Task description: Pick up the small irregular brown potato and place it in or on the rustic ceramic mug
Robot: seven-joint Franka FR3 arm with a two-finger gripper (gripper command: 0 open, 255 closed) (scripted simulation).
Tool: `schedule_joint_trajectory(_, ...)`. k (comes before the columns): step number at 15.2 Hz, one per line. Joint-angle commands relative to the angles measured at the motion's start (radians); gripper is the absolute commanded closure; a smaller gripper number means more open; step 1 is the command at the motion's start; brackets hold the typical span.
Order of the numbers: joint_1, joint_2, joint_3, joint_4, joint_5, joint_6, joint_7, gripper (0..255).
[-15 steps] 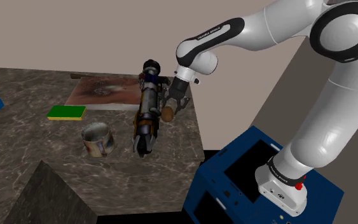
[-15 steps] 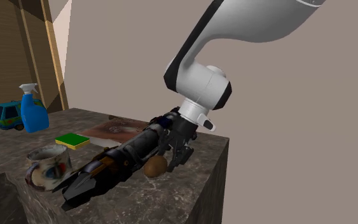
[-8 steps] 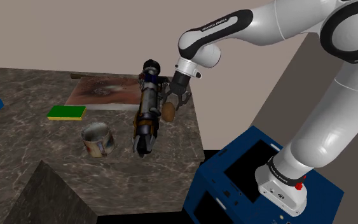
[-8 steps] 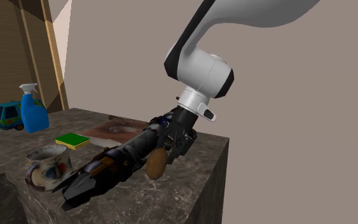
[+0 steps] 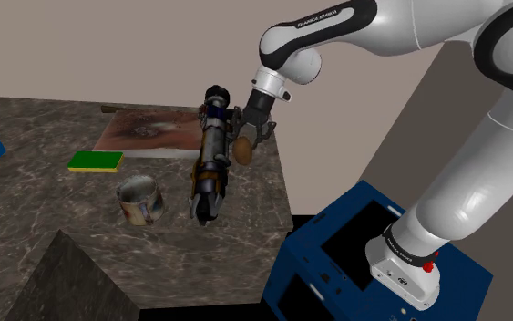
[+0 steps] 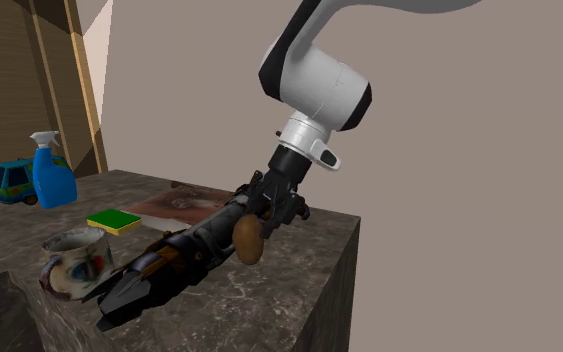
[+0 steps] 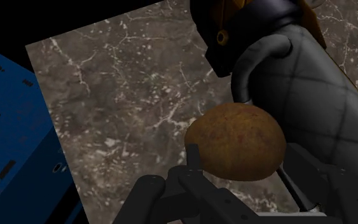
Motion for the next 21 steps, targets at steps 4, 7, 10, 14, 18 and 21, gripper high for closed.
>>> schedule_joint_trajectory(4,-0.005,-0.03,-0.004,0.031,-0.009,-0.056,0.028,255)
schedule_joint_trajectory(7,-0.007,-0.047,-0.006,0.051,-0.014,-0.089,0.045,255)
schedule_joint_trajectory(10,-0.009,-0.061,-0.007,0.074,-0.019,-0.122,0.062,255)
schedule_joint_trajectory(14,-0.012,-0.078,-0.01,0.106,-0.024,-0.166,0.085,255)
schedule_joint_trajectory(18,-0.001,-0.079,0.001,0.136,-0.025,-0.18,0.12,255)
schedule_joint_trajectory(21,0.038,-0.048,0.037,0.164,-0.024,-0.138,0.183,255)
